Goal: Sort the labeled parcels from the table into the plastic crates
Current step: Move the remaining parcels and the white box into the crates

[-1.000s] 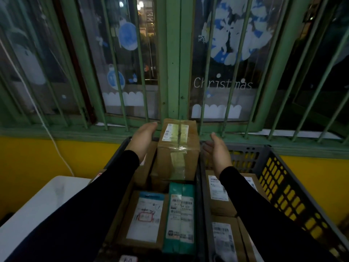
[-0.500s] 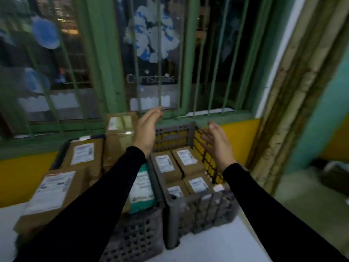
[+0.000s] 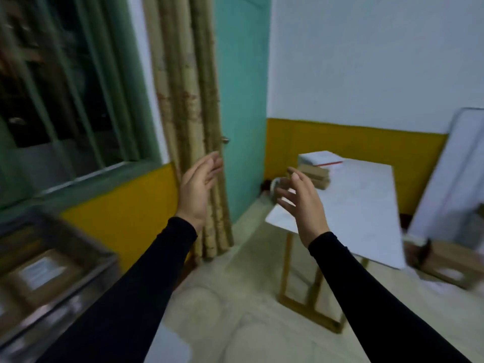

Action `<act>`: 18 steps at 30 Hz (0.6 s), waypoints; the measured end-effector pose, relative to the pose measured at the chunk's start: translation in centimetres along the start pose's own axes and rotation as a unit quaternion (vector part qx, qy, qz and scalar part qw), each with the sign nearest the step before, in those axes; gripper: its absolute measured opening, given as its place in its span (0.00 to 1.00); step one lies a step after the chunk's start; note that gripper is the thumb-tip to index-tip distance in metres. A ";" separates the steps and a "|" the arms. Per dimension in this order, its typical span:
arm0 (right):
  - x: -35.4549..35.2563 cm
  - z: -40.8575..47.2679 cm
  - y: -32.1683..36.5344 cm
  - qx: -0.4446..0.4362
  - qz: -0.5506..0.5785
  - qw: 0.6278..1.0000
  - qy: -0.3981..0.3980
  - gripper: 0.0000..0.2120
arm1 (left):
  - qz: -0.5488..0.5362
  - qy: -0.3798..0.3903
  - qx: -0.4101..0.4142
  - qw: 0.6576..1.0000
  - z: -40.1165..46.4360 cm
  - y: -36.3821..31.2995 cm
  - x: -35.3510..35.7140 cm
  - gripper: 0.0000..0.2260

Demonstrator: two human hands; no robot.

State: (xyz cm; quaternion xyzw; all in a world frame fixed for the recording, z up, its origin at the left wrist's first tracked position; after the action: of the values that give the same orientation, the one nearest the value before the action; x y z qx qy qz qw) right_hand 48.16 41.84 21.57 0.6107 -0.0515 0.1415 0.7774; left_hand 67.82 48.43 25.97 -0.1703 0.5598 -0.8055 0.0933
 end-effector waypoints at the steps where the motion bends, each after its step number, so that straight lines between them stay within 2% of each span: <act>1: -3.8 1.0 0.4 0.003 -0.005 1.000 -0.024 0.16 | -0.007 0.020 -0.006 1.000 0.8 1.2 3.7 0.13; 5: -17.0 4.3 2.4 0.003 -0.031 0.995 -0.099 0.18 | -0.037 0.075 -0.032 0.996 4.2 5.4 16.2 0.13; 8: -23.9 6.5 3.3 -0.003 -0.053 0.991 -0.124 0.16 | -0.063 0.100 -0.043 0.992 6.5 7.8 23.4 0.11; 18: -41.9 20.9 1.7 0.011 -0.114 0.983 -0.145 0.16 | -0.108 0.133 -0.064 0.983 17.3 18.7 44.8 0.12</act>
State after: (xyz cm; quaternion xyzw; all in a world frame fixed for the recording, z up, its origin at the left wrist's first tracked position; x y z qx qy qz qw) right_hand 9.62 15.45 17.80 0.6352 -0.0918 -0.0376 0.7660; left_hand 32.21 11.50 21.59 -0.1269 0.5960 -0.7887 -0.0810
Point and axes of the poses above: each hand's wrist, its own z-axis towards the middle knuckle, its own x-axis out of the palm, y = z × x, the point moved 5 cm from there along z, towards the middle knuckle, and after that the axes turned 2 degrees about -x, right-handed, at the moved point
